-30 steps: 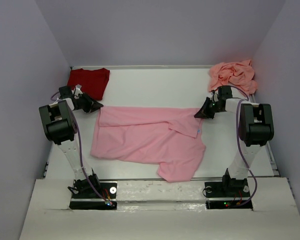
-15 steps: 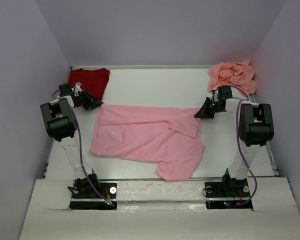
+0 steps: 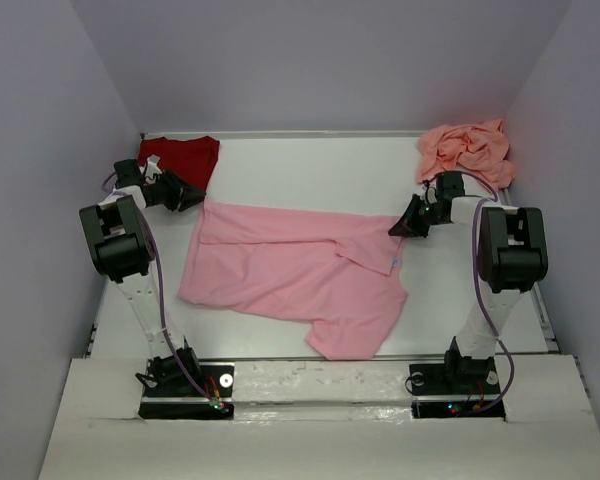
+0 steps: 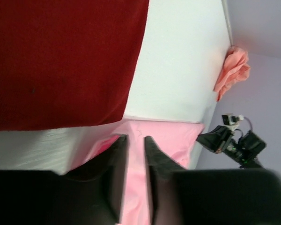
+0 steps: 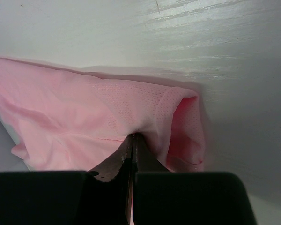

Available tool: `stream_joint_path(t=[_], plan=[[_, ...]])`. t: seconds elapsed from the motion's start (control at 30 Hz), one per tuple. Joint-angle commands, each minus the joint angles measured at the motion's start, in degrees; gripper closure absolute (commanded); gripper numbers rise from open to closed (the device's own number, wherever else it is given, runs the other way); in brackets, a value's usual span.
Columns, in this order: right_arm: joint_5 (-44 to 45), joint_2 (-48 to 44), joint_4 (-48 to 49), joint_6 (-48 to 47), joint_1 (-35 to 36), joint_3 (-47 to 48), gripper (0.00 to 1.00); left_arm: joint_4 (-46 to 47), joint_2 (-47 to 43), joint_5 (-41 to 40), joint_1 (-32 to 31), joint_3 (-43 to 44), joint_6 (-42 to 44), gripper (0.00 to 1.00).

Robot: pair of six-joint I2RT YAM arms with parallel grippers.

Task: Fold and stack the t-shirts
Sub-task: Fold the tshirt

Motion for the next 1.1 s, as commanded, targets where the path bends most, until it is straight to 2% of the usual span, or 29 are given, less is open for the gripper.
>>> stream_joint_path(t=[0.0, 0.03, 0.07, 0.1, 0.17, 0.43, 0.5, 0.83, 1.07], plan=[[0.4, 1.1, 1.3, -1.5, 0.5, 1.0, 1.00, -0.5, -1.8, 3.7, 0.4, 0.8, -0.6, 0.60], [0.4, 1.2, 1.3, -1.5, 0.5, 1.0, 1.00, -0.6, -2.9, 3.6, 0.4, -0.4, -0.2, 0.58], [0.4, 1.1, 1.3, -1.4, 0.5, 1.0, 1.00, -0.8, -3.5, 3.5, 0.4, -1.1, 0.7, 0.50], [0.2, 1.3, 1.3, -1.4, 0.5, 1.1, 1.00, -1.5, -4.5, 3.1, 0.4, -2.5, 1.3, 0.46], [0.1, 1.2, 1.2, -1.4, 0.5, 1.2, 1.00, -2.4, -5.6, 2.8, 0.4, -4.0, 2.5, 0.43], [0.1, 1.2, 1.3, -1.4, 0.5, 1.3, 1.00, -7.2, -9.0, 0.8, 0.4, -11.4, 8.5, 0.47], [-0.1, 1.4, 1.3, -1.4, 0.5, 1.4, 1.00, -7.3, -9.1, 1.1, 0.4, -12.1, 8.8, 0.51], [0.0, 1.7, 1.3, -1.3, 0.5, 1.4, 1.00, -11.2, -9.8, -0.8, 0.4, -11.0, 12.3, 0.54], [-0.1, 1.7, 1.3, -1.4, 0.5, 1.4, 1.00, -10.4, -14.5, -7.9, 1.5, -9.1, 11.3, 0.53]])
